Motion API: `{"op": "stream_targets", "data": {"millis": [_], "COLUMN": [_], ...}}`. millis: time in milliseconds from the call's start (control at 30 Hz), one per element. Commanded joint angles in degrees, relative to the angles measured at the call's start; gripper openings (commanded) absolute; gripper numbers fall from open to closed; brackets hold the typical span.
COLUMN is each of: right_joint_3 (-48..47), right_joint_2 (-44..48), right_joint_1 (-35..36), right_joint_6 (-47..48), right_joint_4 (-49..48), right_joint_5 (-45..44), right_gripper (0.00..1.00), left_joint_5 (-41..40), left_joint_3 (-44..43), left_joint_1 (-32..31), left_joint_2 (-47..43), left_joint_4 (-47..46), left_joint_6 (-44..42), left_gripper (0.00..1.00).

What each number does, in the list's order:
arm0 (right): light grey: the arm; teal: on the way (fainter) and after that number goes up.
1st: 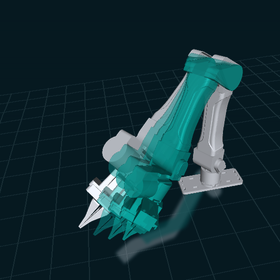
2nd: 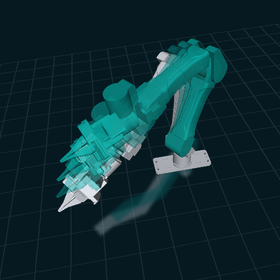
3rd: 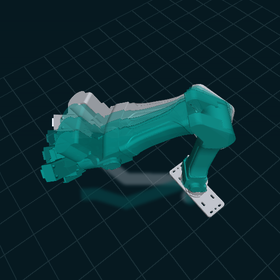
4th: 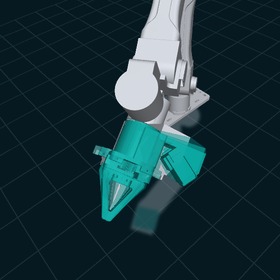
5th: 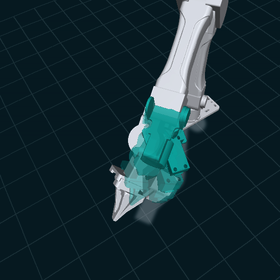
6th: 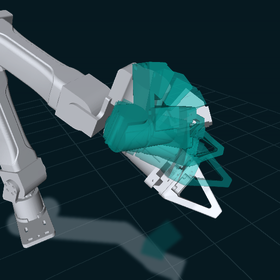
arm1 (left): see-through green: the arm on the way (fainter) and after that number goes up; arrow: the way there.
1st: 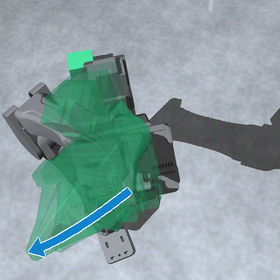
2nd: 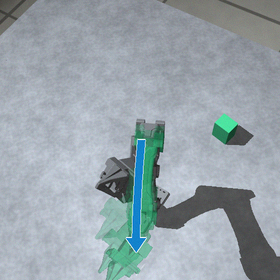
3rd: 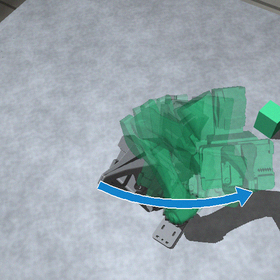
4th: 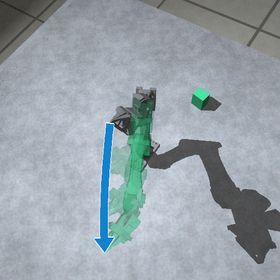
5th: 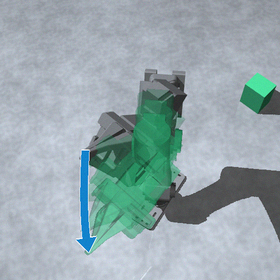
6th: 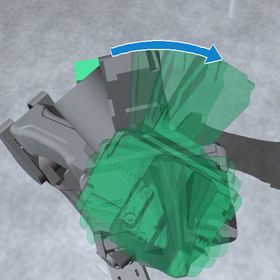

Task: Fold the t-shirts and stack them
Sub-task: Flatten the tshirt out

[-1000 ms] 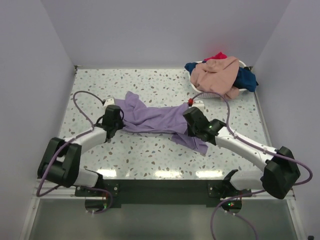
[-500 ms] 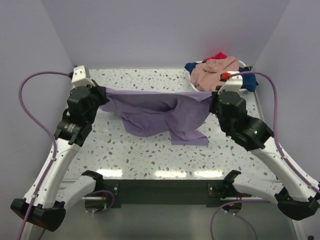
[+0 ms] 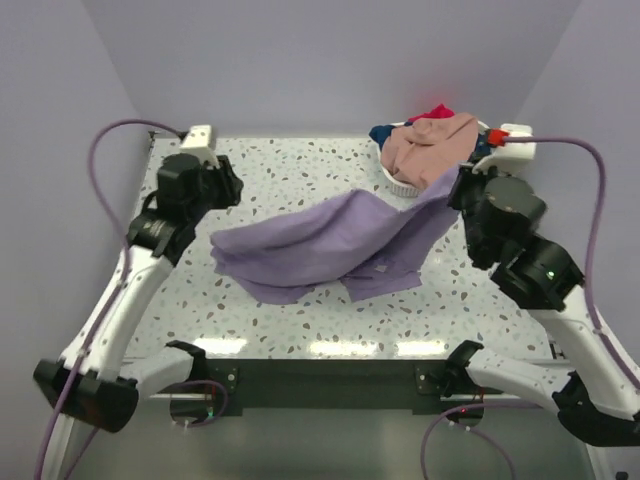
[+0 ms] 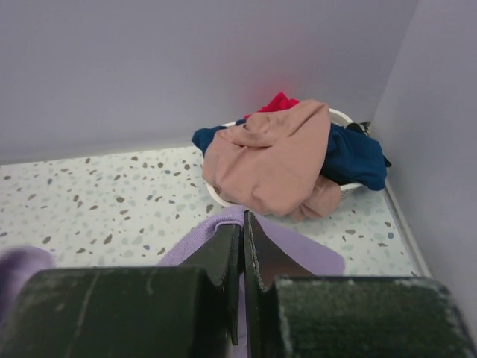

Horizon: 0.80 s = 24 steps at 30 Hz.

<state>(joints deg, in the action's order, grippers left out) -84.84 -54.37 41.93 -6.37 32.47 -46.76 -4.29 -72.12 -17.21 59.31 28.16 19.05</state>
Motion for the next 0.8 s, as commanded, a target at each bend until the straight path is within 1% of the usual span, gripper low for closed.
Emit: {"op": "stream_targets", "data": {"millis": [0, 33, 67, 100, 167, 267, 333, 367, 400, 467, 500, 533, 667, 767], "right_joint_3": [6.06, 7.31, 8.36, 10.29, 12.67, 13.56, 14.26, 14.52, 15.31, 17.15, 17.77, 18.30, 20.06, 20.67], "right_joint_2": [-5.65, -6.70, -8.37, -9.17, -10.49, -11.63, -12.77, -13.13, -13.65, -13.75, -13.75, -13.57, -12.78, -11.99], "right_joint_1": [-0.45, -0.97, -1.50, -2.29, -5.27, -6.60, -6.69, -6.60, -6.60, -6.69, -6.69, -6.78, -6.95, -7.04], "right_joint_6": [-1.61, -2.58, -3.64, -5.56, -7.24, -8.83, -9.27, -9.45, -10.06, -10.76, -11.29, -11.56, -12.61, -13.05], "right_joint_4": [-2.06, -2.15, -2.32, -2.67, -3.81, -4.25, -4.34, -4.26, -4.26, -4.60, -4.78, -4.87, -4.70, -5.04], "right_joint_5": [-7.19, -7.64, -7.55, -5.81, -2.47, 1.14, 2.54, 2.90, 3.17, 3.87, 4.13, 4.31, 5.36, 6.07], "right_gripper": [0.00, 0.00, 0.00, 0.00, 0.00, 0.00, 0.00, 0.00, 0.00, 0.00, 0.00, 0.00, 0.00, 0.00], "left_joint_5": [-1.76, -2.47, -3.60, -4.14, -6.59, -8.18, -7.49, -7.74, -8.01, -6.44, -5.30, -4.15, -0.11, 0.08], "left_joint_3": [10.05, 12.24, 12.96, 12.97, 12.70, 14.89, 17.61, 18.76, 21.12, 23.06, 25.51, 26.58, 30.10, 31.86], "left_joint_1": [0.51, 0.51, 0.51, 0.51, 0.34, -0.54, -3.34, -5.09, -9.64, -13.97, -16.86, -17.93, -20.40, -22.86], "left_joint_2": [10.63, 15.18, 17.40, 21.16, 22.86, 19.72, 15.95, 14.71, 12.95, 11.89, 11.53, 11.62, 14.07, 16.01], "left_joint_4": [-2.73, -4.33, -5.91, -7.67, -8.12, -9.70, -10.41, -10.58, -11.11, -11.81, -12.60, -13.30, -15.41, -16.99], "left_joint_6": [-1.82, -1.73, -1.82, -2.08, -1.30, -0.07, 0.20, 0.90, 1.25, 3.61, 4.50, 5.29, 9.24, 11.09], "left_gripper": [0.45, 0.50, 0.64, 0.71, 0.82, 0.82, 0.80, 0.79, 0.79, 0.79, 0.78, 0.77, 0.73, 0.73]}}
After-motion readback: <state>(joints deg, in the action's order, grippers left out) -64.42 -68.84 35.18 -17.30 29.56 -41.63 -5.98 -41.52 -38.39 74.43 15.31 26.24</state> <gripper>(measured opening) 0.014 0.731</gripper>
